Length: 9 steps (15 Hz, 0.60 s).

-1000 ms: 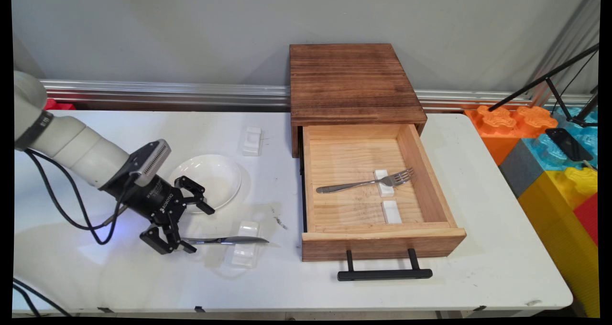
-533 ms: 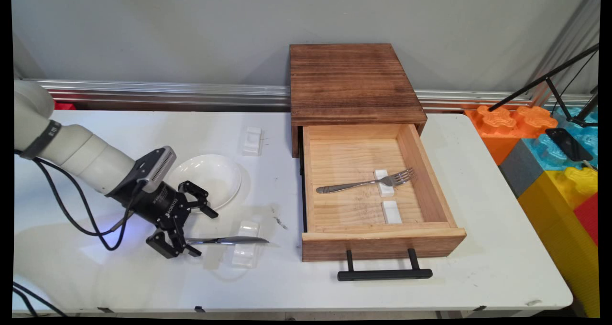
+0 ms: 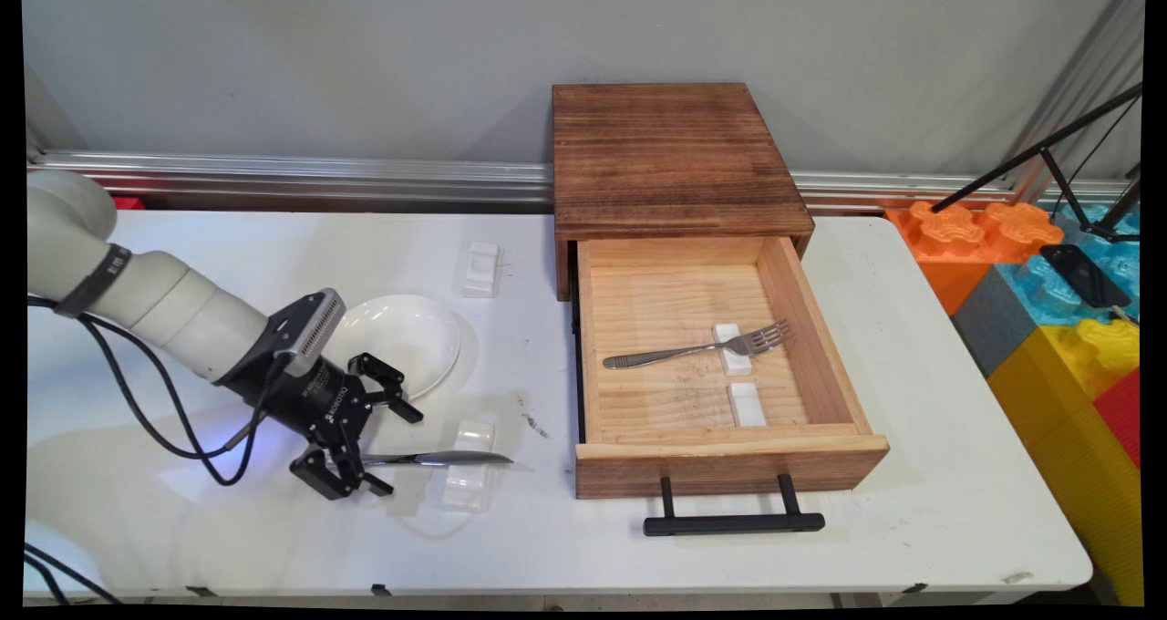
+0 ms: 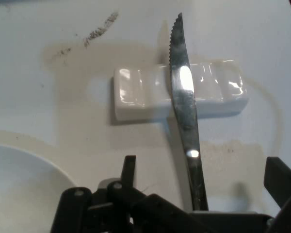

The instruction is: Pick up the knife from the right of the white plate

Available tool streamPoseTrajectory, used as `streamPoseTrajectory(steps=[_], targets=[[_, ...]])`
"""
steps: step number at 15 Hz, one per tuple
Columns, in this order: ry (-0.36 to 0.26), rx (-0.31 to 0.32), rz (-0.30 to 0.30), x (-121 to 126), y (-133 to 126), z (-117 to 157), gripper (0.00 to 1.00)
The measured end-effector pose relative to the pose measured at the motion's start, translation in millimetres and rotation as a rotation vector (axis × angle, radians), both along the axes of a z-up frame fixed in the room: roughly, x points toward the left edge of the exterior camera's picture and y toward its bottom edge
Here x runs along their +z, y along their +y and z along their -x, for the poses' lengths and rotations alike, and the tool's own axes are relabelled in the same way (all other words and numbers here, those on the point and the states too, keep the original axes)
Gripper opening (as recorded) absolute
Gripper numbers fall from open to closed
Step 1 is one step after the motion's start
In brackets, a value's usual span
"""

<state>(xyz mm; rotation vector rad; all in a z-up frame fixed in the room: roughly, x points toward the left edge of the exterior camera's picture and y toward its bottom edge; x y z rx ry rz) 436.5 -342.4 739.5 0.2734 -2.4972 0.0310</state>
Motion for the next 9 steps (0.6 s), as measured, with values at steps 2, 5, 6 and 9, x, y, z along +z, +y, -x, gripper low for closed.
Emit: streamPoseTrajectory(steps=[2,5,6,9], targets=[[0.004,0.002,0.001,-3.0,-0.7,1.1,1.0],[0.007,0.004,0.002,-6.2,-1.6,2.0,1.0],[0.008,0.005,0.002,-6.9,-1.8,2.2,1.0],[0.011,0.011,0.0,-10.1,-2.7,2.8,1.0]])
